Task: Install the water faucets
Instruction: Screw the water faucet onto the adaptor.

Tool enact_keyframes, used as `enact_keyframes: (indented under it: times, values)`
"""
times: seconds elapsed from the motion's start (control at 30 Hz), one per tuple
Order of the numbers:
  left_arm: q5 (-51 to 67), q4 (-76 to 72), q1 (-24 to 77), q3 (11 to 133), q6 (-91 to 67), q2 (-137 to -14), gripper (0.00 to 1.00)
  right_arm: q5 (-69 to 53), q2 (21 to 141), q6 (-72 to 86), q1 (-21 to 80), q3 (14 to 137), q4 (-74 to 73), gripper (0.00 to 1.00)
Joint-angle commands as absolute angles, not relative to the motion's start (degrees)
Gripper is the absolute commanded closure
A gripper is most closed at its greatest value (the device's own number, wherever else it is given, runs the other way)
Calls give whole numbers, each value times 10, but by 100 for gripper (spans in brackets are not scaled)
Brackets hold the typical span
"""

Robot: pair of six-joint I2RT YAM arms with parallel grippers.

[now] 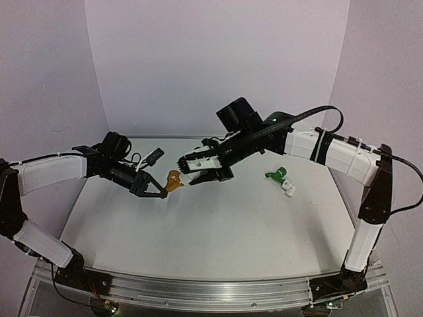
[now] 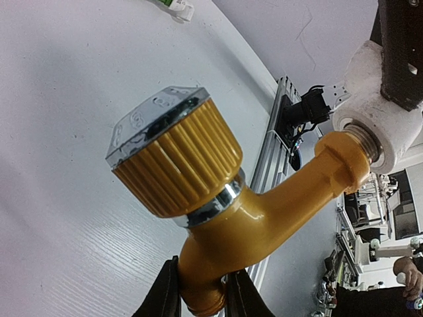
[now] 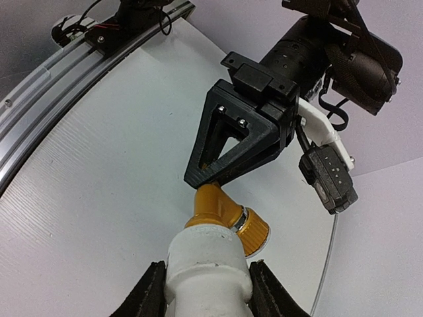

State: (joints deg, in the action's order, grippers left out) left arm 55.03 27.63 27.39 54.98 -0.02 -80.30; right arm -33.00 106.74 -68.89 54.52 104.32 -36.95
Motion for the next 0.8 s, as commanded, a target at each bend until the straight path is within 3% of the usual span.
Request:
enact_keyframes:
  times: [0.0,0.77]
  values:
    - [587,218,284,565,-3,-771,100,-340,1090,-629,562,1055,-310,100]
    - [540,136,284,541,-64,-728,100,-335,1112,-444,562,1046,-236,100]
